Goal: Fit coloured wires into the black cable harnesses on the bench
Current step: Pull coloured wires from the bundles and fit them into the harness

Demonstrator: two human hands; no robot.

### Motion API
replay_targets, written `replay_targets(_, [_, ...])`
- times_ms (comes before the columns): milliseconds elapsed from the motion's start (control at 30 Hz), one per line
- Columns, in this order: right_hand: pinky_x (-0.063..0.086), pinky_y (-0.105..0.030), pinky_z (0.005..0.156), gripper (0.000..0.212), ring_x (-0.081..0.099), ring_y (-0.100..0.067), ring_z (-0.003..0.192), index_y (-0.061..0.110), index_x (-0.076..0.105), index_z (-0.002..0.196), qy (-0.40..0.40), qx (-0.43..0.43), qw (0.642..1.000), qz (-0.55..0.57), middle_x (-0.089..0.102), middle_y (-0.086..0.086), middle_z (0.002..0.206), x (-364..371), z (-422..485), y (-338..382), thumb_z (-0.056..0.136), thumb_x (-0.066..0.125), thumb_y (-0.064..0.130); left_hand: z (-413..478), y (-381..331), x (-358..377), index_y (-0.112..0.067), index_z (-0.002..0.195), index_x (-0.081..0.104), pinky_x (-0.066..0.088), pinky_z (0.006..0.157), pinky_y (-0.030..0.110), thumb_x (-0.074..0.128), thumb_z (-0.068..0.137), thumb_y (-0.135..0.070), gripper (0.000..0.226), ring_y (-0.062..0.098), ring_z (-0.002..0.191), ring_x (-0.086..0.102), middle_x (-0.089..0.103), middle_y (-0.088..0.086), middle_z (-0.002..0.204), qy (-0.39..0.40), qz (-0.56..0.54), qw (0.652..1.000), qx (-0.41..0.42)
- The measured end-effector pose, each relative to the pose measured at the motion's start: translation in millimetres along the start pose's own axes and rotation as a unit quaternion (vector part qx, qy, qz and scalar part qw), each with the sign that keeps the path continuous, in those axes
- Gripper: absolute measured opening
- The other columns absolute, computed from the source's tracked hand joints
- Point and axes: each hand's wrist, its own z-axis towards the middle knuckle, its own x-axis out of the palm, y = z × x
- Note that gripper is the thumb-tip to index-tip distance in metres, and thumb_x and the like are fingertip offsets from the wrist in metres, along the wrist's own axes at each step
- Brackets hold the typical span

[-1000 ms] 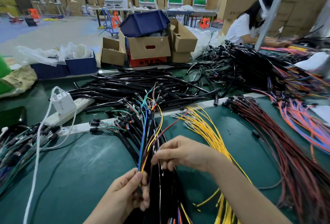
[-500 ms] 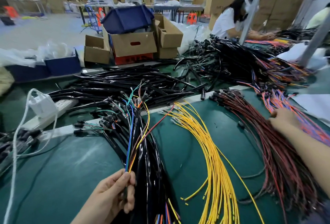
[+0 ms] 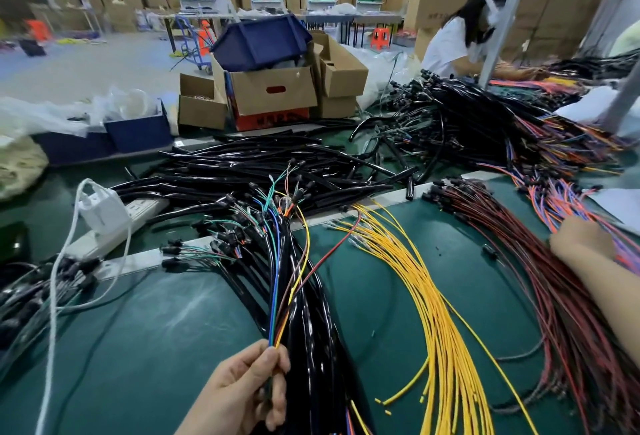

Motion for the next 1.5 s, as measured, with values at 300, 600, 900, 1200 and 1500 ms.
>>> replay_targets(300, [0.042, -0.057, 0.088, 0.035, 0.051, -0.053, 0.109, -0.009, 0.032, 0.129, -0.113, 0.017, 0.986, 0.123, 0.051, -0.038, 0.12, -6, 1, 9, 0.097, 0.038, 0.005, 1, 1, 0, 0.006, 0.079, 0.053, 0.038, 0.032, 0.019, 0.053, 0.079, -0.017, 0.022, 0.022, 0.033, 0.047, 0.047, 0.019, 0.049, 0.009, 0.019, 1.0, 0.01])
replay_targets(600, [0.044, -0.05, 0.075, 0.026, 0.052, -0.047, 0.09, -0.007, 0.059, 0.097, -0.269, -0.303, 0.913, 0.051, 0.054, -0.033, 0.094, -83, -8, 85, 0.094, 0.048, 0.016, 1, 2, -1, 0.007, 0.086, 0.053, 0.039, 0.033, 0.018, 0.052, 0.082, -0.018, 0.025, 0.019, 0.034, 0.051, 0.052, 0.019, 0.051, 0.011, 0.026, 0.999, 0.023])
replay_targets(900, [0.048, -0.028, 0.048, 0.035, 0.064, -0.017, 0.052, 0.017, 0.055, 0.077, -0.049, -0.396, 0.771, 0.496, 0.069, -0.004, 0.059, -181, -146, 178, 0.095, 0.037, 0.042, -3, 1, 2, 0.004, 0.088, 0.056, 0.043, 0.036, 0.02, 0.053, 0.083, -0.019, 0.023, 0.018, 0.04, 0.054, 0.063, 0.021, 0.066, -0.011, 0.022, 0.999, 0.025])
replay_targets(1200, [0.039, -0.016, 0.034, 0.03, 0.05, -0.014, 0.033, 0.013, 0.046, 0.076, 0.424, -0.359, 0.633, 0.539, 0.062, -0.007, 0.05, -126, -263, 188, 0.102, 0.037, 0.025, -7, -3, 6, -0.003, 0.086, 0.053, 0.055, 0.055, 0.022, 0.053, 0.081, -0.025, 0.022, 0.023, 0.068, 0.07, 0.071, 0.02, 0.087, -0.01, -0.006, 1.0, -0.009])
replay_targets(1500, [0.045, -0.023, 0.035, 0.028, 0.055, -0.018, 0.037, 0.009, 0.045, 0.078, 0.402, -0.378, 0.699, 0.455, 0.063, -0.011, 0.053, -80, -260, 195, 0.102, 0.04, 0.021, -8, -5, 0, -0.004, 0.093, 0.063, 0.057, 0.056, 0.027, 0.06, 0.081, -0.023, 0.023, 0.027, 0.07, 0.071, 0.07, 0.024, 0.098, -0.006, -0.045, 0.998, -0.045])
